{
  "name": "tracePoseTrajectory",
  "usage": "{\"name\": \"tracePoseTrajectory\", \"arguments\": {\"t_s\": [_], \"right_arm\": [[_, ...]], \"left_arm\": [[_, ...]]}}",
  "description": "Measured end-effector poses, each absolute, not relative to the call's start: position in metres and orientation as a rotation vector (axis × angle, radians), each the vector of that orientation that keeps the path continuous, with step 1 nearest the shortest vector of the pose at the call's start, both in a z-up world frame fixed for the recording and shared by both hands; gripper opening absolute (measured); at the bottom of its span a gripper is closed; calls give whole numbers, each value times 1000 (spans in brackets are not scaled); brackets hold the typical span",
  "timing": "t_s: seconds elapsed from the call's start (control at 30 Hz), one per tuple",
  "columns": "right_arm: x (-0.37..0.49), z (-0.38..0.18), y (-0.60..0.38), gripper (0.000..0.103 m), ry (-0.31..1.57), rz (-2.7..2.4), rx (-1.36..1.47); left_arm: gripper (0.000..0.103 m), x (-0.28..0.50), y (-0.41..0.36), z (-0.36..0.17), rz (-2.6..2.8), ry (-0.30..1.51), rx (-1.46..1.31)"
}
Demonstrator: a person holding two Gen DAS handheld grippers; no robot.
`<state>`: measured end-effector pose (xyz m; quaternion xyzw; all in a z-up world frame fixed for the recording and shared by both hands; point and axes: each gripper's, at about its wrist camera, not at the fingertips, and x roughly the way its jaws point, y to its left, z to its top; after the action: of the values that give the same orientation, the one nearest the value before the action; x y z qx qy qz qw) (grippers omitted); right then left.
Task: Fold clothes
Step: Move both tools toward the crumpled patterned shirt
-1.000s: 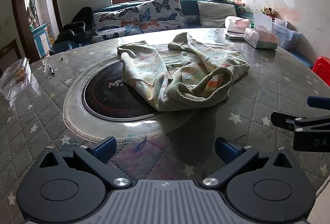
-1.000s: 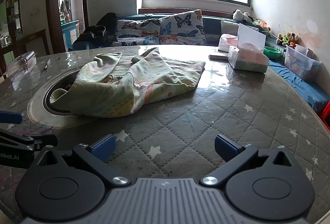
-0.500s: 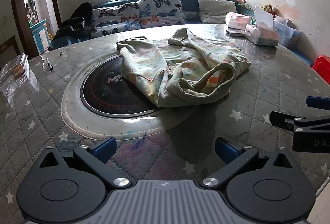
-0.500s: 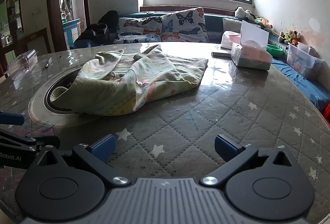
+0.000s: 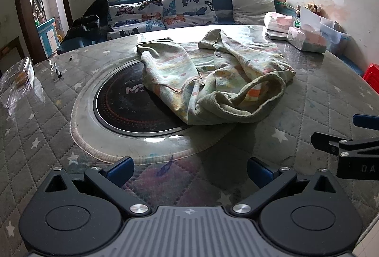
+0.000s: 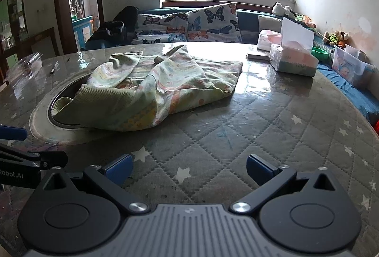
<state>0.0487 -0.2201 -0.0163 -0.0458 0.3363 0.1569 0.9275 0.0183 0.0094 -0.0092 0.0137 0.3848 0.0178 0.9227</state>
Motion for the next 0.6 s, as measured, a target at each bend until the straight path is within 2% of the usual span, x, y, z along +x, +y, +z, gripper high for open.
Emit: {"name": "tracePoseTrajectory", "arguments": {"t_s": [0.6], "right_arm": [[67, -20, -212, 103, 721, 338, -100]], "left_arm": [[103, 36, 19, -14, 59, 825, 18]]}}
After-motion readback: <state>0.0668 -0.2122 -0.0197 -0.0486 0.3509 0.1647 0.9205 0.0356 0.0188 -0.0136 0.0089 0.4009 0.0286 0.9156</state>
